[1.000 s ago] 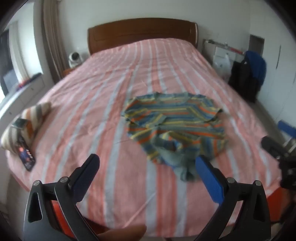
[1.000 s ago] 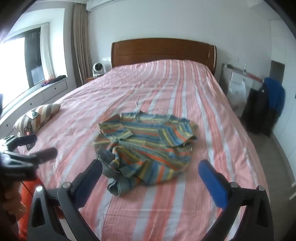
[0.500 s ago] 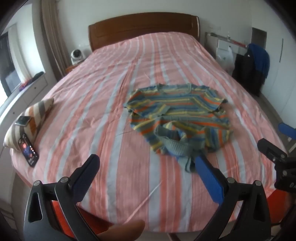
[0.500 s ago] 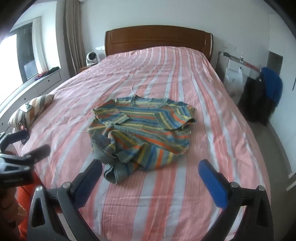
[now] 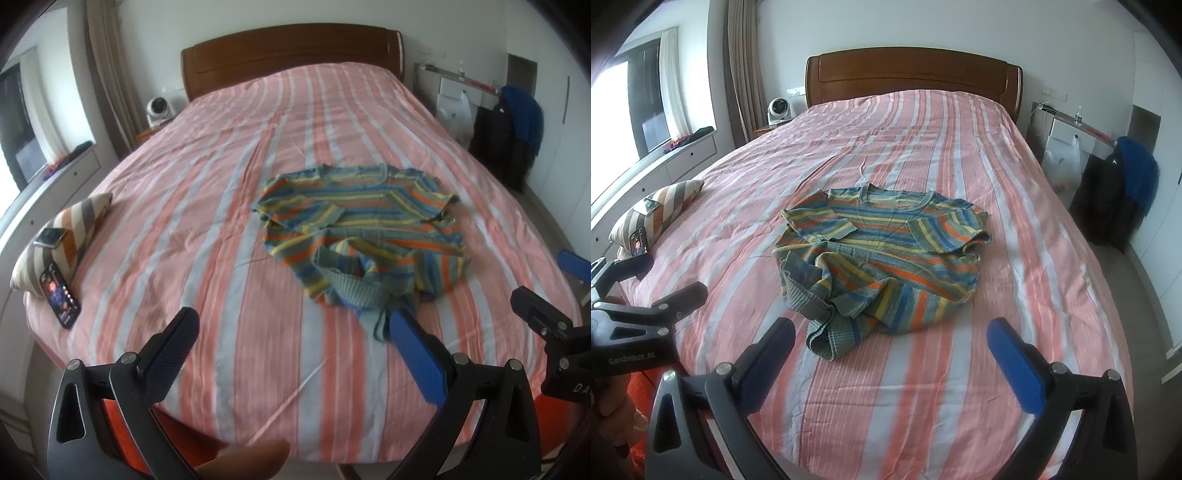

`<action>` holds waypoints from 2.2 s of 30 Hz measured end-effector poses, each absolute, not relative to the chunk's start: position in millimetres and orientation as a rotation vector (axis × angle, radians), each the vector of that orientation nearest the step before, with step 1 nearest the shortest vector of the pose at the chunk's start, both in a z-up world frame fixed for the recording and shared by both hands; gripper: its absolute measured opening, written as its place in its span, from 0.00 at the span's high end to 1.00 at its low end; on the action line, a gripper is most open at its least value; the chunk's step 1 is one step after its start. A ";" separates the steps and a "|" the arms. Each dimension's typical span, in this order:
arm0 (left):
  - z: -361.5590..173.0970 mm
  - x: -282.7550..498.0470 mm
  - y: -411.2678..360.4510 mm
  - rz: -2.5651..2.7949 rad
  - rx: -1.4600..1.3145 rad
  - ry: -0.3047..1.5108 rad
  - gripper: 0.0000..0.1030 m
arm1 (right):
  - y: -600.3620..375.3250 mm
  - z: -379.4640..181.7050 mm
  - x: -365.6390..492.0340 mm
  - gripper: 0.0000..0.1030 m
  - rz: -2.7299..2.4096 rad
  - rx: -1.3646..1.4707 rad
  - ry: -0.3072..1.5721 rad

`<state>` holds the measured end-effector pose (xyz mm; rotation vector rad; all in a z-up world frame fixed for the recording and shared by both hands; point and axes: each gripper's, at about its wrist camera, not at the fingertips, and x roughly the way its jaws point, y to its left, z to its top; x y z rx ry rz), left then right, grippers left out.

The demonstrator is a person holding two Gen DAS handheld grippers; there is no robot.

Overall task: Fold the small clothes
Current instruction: 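Move both grippers toward the ribbed hem of the striped sweater, then grasp the ribbed hem with the left gripper while the right gripper grasps the hem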

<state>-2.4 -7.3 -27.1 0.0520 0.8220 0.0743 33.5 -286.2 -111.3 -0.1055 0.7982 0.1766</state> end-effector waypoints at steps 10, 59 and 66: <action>-30.1 -4.3 -8.9 0.087 0.065 0.827 0.00 | -270.4 -74.9 32.0 0.01 0.134 -0.105 0.844; -98.9 9.6 56.4 -0.001 -0.184 0.971 0.01 | -268.2 -140.0 89.8 0.01 0.171 -0.040 1.008; -111.0 55.7 26.8 -0.266 -0.331 1.014 0.01 | -254.6 -180.7 140.5 0.19 0.285 0.121 1.084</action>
